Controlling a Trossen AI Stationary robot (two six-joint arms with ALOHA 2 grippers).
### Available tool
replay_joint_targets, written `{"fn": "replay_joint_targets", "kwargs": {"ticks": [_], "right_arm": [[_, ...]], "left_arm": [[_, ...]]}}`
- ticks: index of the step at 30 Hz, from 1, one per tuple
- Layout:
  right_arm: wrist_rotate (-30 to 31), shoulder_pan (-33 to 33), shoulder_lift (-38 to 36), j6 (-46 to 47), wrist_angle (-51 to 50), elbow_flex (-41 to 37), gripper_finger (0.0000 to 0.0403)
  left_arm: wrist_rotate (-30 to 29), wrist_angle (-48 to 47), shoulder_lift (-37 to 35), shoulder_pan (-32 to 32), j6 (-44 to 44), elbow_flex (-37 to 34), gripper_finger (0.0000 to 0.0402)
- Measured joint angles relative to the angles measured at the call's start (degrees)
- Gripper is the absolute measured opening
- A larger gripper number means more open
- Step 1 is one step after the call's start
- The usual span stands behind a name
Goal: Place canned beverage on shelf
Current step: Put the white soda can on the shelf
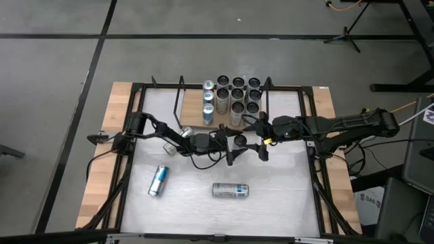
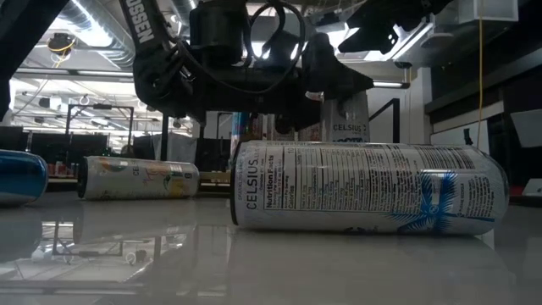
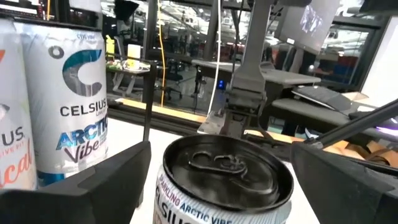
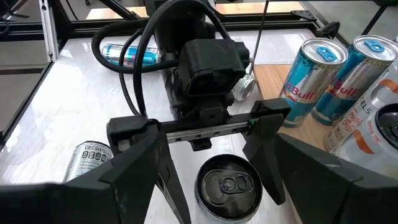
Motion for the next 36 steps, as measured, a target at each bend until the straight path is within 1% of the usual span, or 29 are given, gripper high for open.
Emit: {"fn": "replay_joint_targets", "kwargs": {"ticks": [4,9,19,24,27,30,33,36], "right_arm": [[-1.19,0.00,-0.66,-0.40,-0.12,0.00,0.0303],[-2.09,0.02,-3.38,-0.46,-0.62,0.02,0.0303],[-1.25,0.02,-10.75,-2.04,-5.79,0.04,0.0303],[-0.46,0.02,-13.49,-2.56,-7.68,0.04,0.0303],[-0.45,0.02,-15.09,-3.69,-9.03,0.04,0.0303],[-0.45,0.02,-16.97,-4.47,-10.30,0.04,0.0303],[-0.43,0.02,-18.74,-6.29,-11.31,0.04,0.0303],[-0.42,0.02,-20.70,-7.60,-12.77,0.02,0.0303]], "left_arm": [[-0.02,-0.08,-0.01,0.00,-0.01,0.00,0.0378],[-0.37,0.05,-1.04,0.05,0.39,0.00,0.0378],[-0.83,-0.14,-7.35,0.80,1.91,-0.02,0.0378],[-0.01,-5.35,-11.58,1.42,1.94,0.35,0.0378],[1.55,-12.40,-14.71,2.21,1.94,1.79,0.0378],[3.79,-24.51,-17.32,3.13,1.97,5.44,0.0378],[6.97,-38.48,-18.35,4.14,1.98,11.23,0.0378],[10.97,-53.55,-18.37,5.36,2.03,19.03,0.0378]]}}
